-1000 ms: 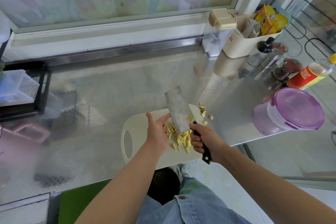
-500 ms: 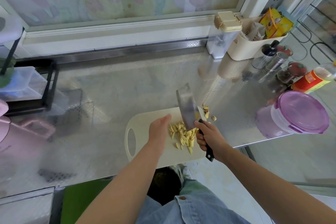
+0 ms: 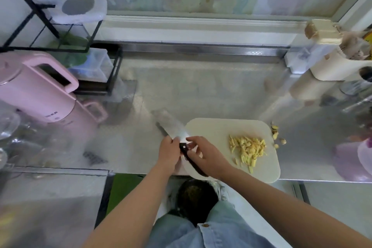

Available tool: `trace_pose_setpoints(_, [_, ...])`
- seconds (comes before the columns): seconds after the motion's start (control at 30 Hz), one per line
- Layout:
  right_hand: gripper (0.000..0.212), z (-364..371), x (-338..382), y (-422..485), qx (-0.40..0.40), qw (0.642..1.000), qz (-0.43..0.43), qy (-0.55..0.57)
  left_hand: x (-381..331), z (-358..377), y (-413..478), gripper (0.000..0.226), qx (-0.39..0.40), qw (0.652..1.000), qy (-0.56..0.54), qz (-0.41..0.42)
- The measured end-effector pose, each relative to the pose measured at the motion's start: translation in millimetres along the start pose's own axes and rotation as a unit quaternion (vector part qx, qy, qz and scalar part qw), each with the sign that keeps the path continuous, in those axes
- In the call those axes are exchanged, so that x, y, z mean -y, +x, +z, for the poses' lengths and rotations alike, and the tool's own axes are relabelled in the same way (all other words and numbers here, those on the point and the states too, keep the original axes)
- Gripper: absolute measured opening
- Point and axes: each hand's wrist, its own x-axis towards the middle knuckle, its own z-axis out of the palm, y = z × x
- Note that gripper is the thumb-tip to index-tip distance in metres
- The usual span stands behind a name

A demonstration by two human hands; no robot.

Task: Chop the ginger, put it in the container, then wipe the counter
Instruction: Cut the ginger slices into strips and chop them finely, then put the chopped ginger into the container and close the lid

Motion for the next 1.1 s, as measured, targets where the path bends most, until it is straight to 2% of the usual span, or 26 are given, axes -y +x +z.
trace_pose_setpoints(0.1, [0.043, 11, -5, 13, -0.024, 0.998, 0.009, -0.053, 33, -39, 31, 0.035, -0.026, 0.998, 0.04, -0.031])
trace_pose_setpoints(0.2, [0.056, 19, -9, 22, 0.022, 0.982, 0.075, -0.173, 1, -63, 3, 0.017, -0.022, 0.997, 0.063, -0.037])
trace_pose_setpoints(0.33, [0.063, 30, -13, 23, 0.072, 0.957, 0.116, -0.254, 3, -76, 9, 0.021, -0.026, 0.987, 0.162, 0.003])
trace_pose_setpoints(0.47, [0.067, 30, -14, 21, 0.072, 0.958, 0.118, -0.25, 10, -77, 17, 0.07, -0.068, 0.947, 0.31, 0.046])
trace_pose_setpoints(0.53, [0.069, 29, -17, 20, 0.079, 0.96, 0.113, -0.246, 13, -77, 17, 0.086, -0.079, 0.919, 0.379, 0.068])
trace_pose_setpoints(0.63, [0.072, 29, -23, 19, 0.085, 0.962, 0.107, -0.238, 17, -74, 19, 0.084, -0.096, 0.879, 0.462, 0.072])
trace_pose_setpoints(0.77, [0.067, 27, -29, 17, 0.081, 0.973, 0.088, -0.196, 18, -67, 18, 0.08, -0.099, 0.851, 0.514, 0.042])
trace_pose_setpoints(0.87, [0.048, 17, -32, 10, 0.007, 0.993, 0.082, -0.082, 16, -52, 10, 0.067, -0.127, 0.827, 0.539, 0.093])
trace_pose_setpoints(0.93, [0.034, 3, -37, -1, -0.071, 0.994, 0.083, -0.014, 13, -31, 1, 0.047, -0.115, 0.816, 0.535, 0.186])
trace_pose_setpoints(1.0, [0.029, -16, -45, -20, -0.124, 0.985, 0.114, 0.04, 10, 1, -11, 0.029, -0.069, 0.812, 0.505, 0.286])
trace_pose_setpoints(1.1, [0.027, -47, -76, -56, -0.212, 0.961, 0.172, 0.051, 12, 57, -36, 0.024, 0.029, 0.802, 0.458, 0.383])
